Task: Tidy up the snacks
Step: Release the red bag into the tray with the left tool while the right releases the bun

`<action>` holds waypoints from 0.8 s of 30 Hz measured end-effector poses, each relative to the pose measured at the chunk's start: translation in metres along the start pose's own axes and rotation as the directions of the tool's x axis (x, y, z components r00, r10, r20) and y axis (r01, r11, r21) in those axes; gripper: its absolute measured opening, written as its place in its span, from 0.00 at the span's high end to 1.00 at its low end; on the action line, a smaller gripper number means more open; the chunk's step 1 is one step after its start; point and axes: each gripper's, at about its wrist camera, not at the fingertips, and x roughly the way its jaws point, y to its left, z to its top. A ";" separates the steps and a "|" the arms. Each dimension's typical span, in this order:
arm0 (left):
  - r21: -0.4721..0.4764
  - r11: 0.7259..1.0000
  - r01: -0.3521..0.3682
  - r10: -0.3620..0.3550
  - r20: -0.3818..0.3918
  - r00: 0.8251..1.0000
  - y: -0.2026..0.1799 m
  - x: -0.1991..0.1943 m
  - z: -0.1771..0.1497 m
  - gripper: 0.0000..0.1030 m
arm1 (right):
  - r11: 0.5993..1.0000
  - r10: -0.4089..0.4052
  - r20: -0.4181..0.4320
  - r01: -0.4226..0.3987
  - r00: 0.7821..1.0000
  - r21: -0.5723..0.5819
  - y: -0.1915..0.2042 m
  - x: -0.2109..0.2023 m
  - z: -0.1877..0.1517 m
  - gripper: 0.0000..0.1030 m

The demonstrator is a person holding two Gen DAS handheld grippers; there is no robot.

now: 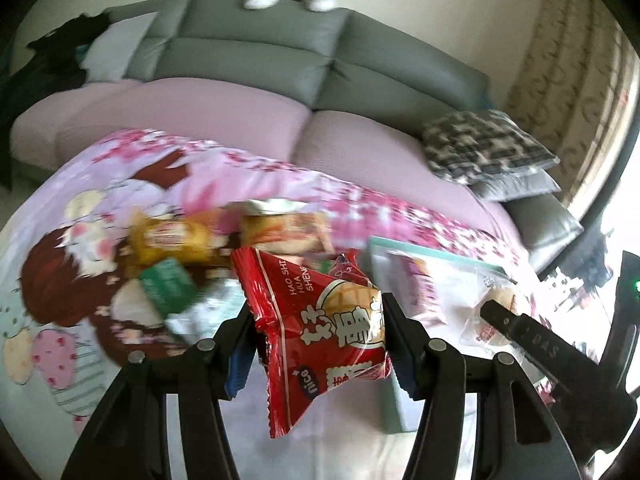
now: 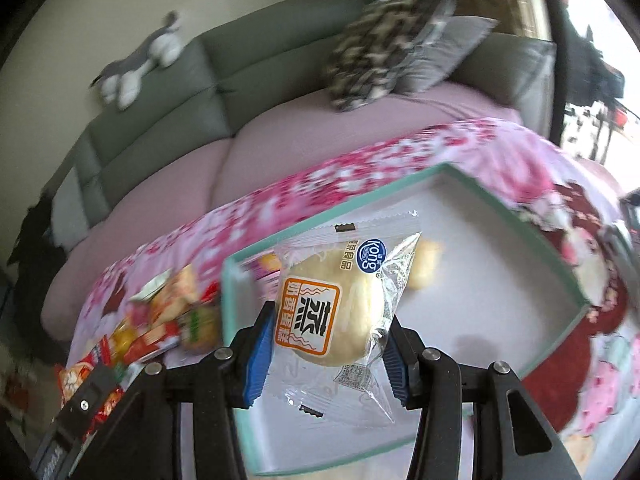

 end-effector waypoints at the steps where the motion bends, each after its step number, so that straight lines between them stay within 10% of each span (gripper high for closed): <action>1: 0.019 1.000 0.017 -0.017 -0.004 1.000 -0.010 0.003 -0.001 0.42 | 1.000 -0.012 0.007 0.012 1.000 0.019 -0.010 -0.002 0.003 0.49; 24: 0.254 0.954 0.160 -0.128 -0.138 0.982 -0.119 0.076 -0.034 0.42 | 0.964 -0.142 -0.022 0.144 0.990 0.222 -0.111 0.007 0.005 0.49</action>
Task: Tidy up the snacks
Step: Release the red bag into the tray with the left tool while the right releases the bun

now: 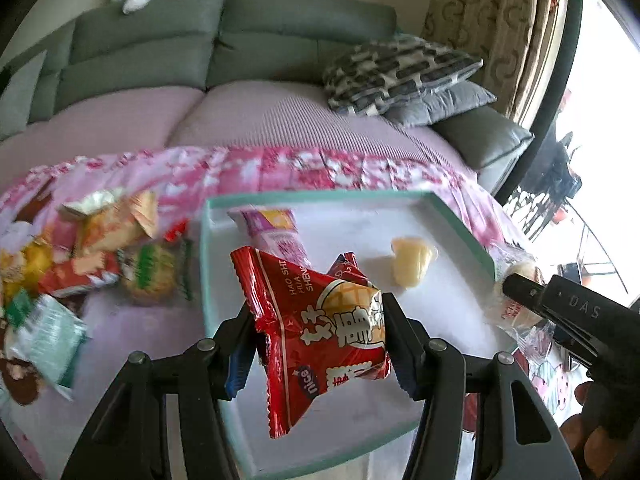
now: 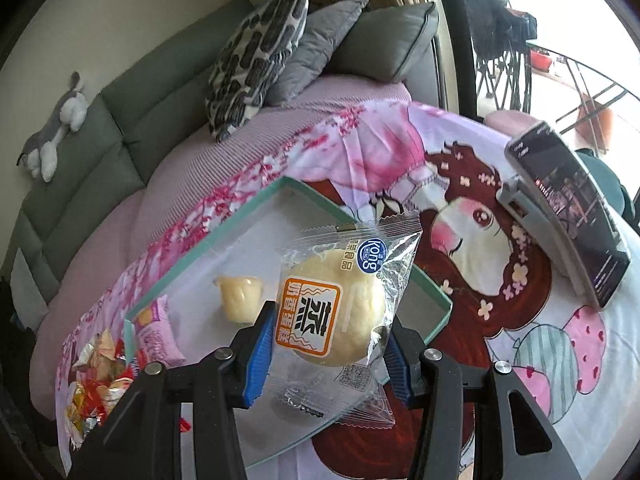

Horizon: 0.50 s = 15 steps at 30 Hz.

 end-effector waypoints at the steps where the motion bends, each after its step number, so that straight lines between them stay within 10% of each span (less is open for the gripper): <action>1: 0.004 1.000 0.000 0.000 -0.011 1.000 -0.001 0.005 -0.001 0.42 | 1.000 0.000 -0.009 0.000 1.000 -0.001 0.000 0.003 -0.001 0.49; 15: -0.043 0.999 0.012 -0.014 -0.045 0.999 0.009 0.017 -0.004 0.33 | 1.000 -0.010 -0.038 0.009 0.999 -0.019 0.003 0.012 -0.005 0.49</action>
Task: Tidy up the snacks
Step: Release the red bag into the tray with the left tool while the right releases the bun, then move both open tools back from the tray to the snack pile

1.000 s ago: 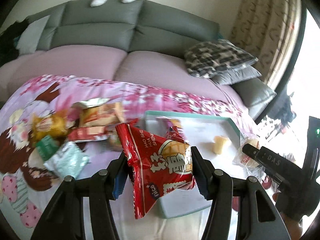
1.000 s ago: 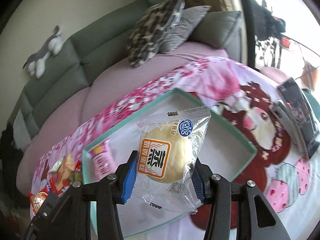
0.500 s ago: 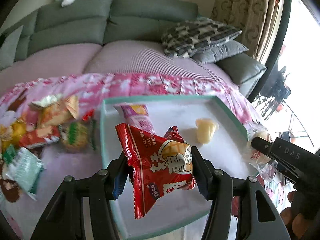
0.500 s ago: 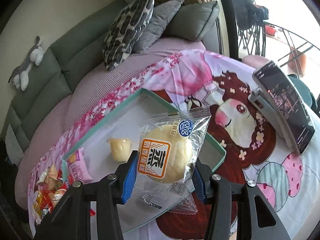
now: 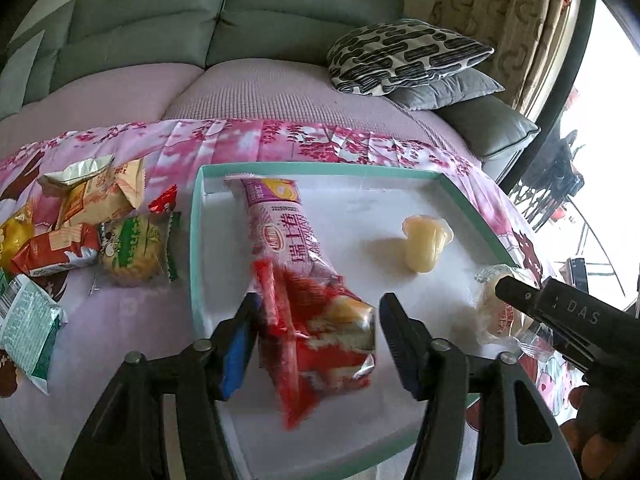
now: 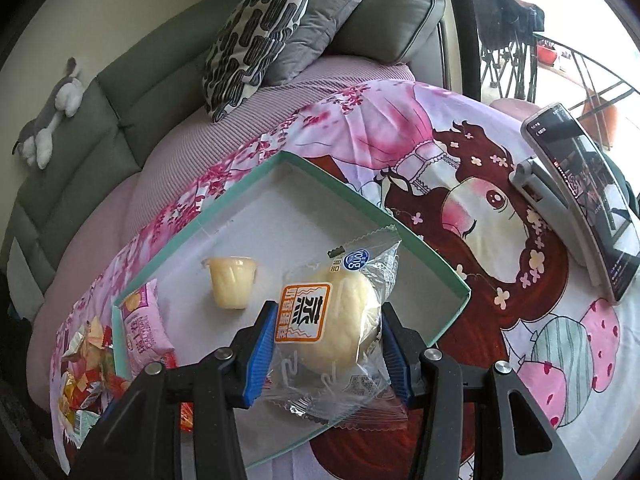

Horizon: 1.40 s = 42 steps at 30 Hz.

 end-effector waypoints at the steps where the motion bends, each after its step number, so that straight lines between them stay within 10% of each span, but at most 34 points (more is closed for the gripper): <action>1: -0.008 1.000 0.007 -0.007 0.004 1.000 0.002 -0.002 0.001 0.31 | 1.000 -0.001 -0.001 0.001 1.000 -0.001 0.000 0.000 0.001 0.49; 10: -0.050 0.999 0.013 -0.009 0.088 0.996 0.013 -0.024 0.008 0.15 | 0.998 -0.026 -0.007 0.025 1.000 -0.063 0.013 -0.007 0.001 0.29; 21: -0.199 0.967 -0.156 0.189 0.158 0.969 0.066 -0.046 0.015 0.07 | 0.991 -0.017 -0.014 0.016 1.000 -0.132 0.034 -0.009 -0.002 0.05; 42: -0.478 0.741 -0.471 0.563 0.060 0.824 0.175 -0.096 -0.006 0.00 | 0.939 0.118 0.021 -0.105 0.993 -0.326 0.126 -0.033 -0.035 0.00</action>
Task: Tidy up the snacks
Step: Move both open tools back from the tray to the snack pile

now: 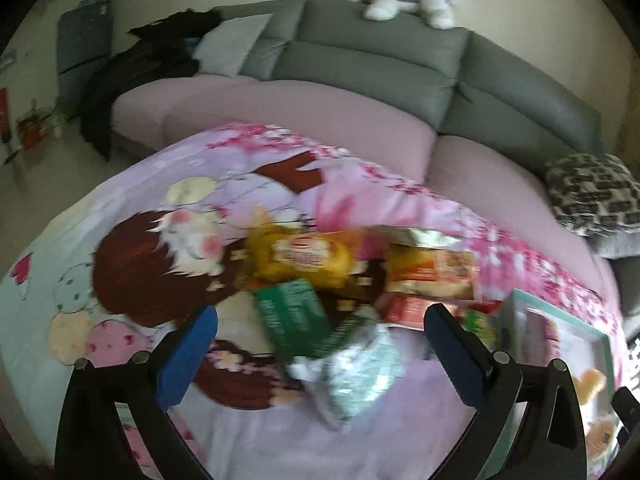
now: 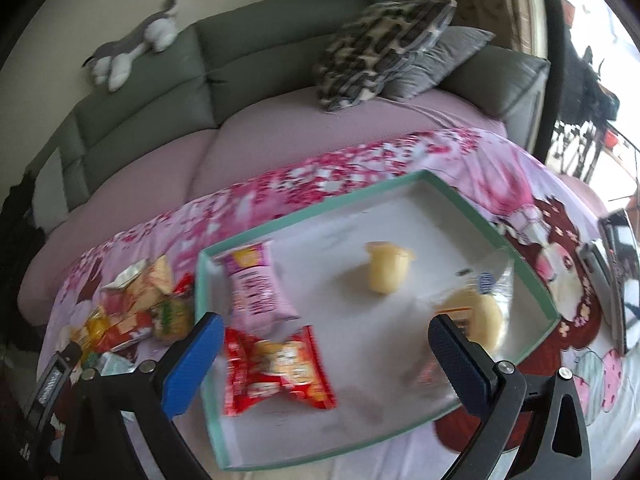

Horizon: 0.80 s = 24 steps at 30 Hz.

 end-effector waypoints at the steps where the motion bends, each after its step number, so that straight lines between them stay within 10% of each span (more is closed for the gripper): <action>1: -0.011 1.000 -0.022 0.022 -0.002 1.000 0.005 0.001 0.000 0.00 | 1.000 0.015 0.001 -0.015 1.000 -0.010 0.006 0.000 -0.001 0.00; 24: -0.234 0.960 -0.155 0.148 -0.046 0.988 0.106 0.005 0.019 0.00 | 0.959 0.209 -0.105 -0.225 0.972 -0.172 0.122 0.018 -0.039 0.00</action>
